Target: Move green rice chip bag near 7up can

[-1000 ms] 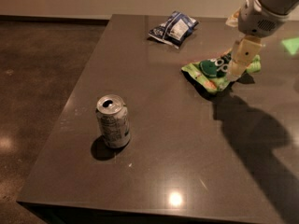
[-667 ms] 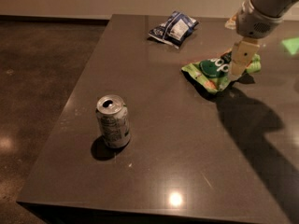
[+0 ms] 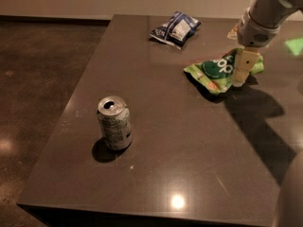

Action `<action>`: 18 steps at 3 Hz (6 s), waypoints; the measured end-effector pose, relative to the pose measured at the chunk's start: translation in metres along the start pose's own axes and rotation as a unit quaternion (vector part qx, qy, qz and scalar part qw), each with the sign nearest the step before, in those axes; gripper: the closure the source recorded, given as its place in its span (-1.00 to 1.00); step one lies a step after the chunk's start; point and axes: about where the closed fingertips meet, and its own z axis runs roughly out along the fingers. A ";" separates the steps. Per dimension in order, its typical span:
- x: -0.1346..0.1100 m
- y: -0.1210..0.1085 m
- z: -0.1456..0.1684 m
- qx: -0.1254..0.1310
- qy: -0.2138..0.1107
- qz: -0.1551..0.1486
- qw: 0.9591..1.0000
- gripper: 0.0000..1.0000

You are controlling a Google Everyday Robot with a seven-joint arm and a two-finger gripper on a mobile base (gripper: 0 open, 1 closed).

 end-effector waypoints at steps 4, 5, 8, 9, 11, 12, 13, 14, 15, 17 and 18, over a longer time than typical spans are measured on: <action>0.005 0.000 0.026 -0.029 0.002 -0.028 0.999 -0.26; -0.001 0.005 0.022 -0.035 0.000 -0.045 0.998 0.36; -0.061 0.044 -0.017 -0.035 -0.038 -0.117 0.992 1.00; -0.089 0.080 -0.035 -0.033 -0.050 -0.144 0.988 1.00; -0.121 0.132 -0.038 -0.048 -0.063 -0.181 0.980 1.00; -0.134 0.149 -0.035 -0.057 -0.072 -0.198 0.976 1.00; -0.147 0.163 -0.033 -0.062 -0.083 -0.210 0.972 1.00; -0.156 0.172 -0.031 -0.061 -0.092 -0.211 0.971 0.72; -0.163 0.179 -0.027 -0.065 -0.101 -0.209 0.970 0.24; -0.165 0.180 -0.028 -0.063 -0.101 -0.211 0.970 -0.86; -0.166 0.180 -0.028 -0.063 -0.101 -0.212 0.970 -1.00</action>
Offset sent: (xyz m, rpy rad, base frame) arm 0.0081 -0.0039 -0.0280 0.0001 0.0374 0.0659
